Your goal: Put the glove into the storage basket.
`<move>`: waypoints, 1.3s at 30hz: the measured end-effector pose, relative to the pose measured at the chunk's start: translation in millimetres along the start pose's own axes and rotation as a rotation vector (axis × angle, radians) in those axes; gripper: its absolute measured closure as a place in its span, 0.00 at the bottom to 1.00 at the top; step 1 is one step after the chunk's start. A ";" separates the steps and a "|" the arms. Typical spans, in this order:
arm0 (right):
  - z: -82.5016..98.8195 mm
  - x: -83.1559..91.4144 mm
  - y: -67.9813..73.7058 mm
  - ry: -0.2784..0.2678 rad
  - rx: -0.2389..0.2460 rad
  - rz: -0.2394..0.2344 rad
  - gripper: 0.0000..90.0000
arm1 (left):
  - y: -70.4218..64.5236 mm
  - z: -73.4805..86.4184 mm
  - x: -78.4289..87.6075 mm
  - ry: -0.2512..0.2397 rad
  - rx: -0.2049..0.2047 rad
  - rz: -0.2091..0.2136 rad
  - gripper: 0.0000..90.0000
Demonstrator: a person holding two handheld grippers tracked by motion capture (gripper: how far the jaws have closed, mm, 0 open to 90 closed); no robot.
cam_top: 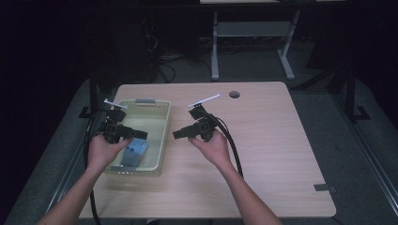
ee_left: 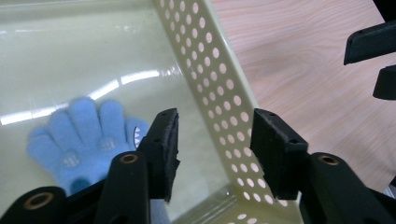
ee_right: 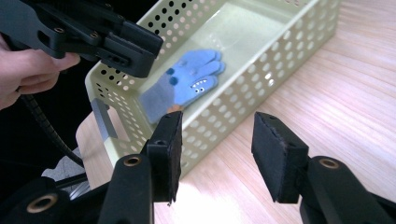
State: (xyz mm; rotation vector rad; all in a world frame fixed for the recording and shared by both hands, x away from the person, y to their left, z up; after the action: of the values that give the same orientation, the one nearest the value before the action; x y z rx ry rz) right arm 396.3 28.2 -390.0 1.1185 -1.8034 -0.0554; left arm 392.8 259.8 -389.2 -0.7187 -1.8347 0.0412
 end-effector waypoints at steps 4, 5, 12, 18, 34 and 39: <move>2.4 4.8 -3.1 -0.004 0.000 0.010 0.57 | -4.9 -2.0 -1.2 -0.010 0.001 0.014 0.54; 3.4 7.8 -5.1 -0.007 -0.003 0.015 0.56 | -5.5 -2.0 -1.6 -0.007 -0.006 0.015 0.54; 7.1 14.4 -9.8 -0.012 -0.008 0.004 0.53 | -13.2 -4.7 -3.0 -0.017 -0.023 0.033 0.50; 13.1 20.7 -16.2 -0.018 -0.021 0.004 0.51 | -17.6 -8.2 -2.9 -0.032 -0.029 0.038 0.48; 28.4 47.7 -35.1 -0.053 -0.050 0.030 0.50 | -46.4 -20.0 -16.4 -0.024 -0.074 0.048 0.44; 35.0 55.5 -42.0 -0.067 -0.067 0.032 0.50 | -55.0 -24.0 -20.7 -0.025 -0.086 0.053 0.43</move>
State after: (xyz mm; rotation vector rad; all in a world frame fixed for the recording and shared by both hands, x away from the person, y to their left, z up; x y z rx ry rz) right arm 392.3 -49.6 -389.6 1.0510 -1.8652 -0.1353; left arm 393.0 197.4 -377.4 -0.8306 -1.8502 0.0057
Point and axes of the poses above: each handheld gripper's, and its own axes: x roughly backward along the jaws, z roughly out of its underside, y roughly to its left, the point moved 5 cm from there along -x, roughly forward along the jaws, and after that the axes turned 8 degrees about y, right-handed, at the moved point
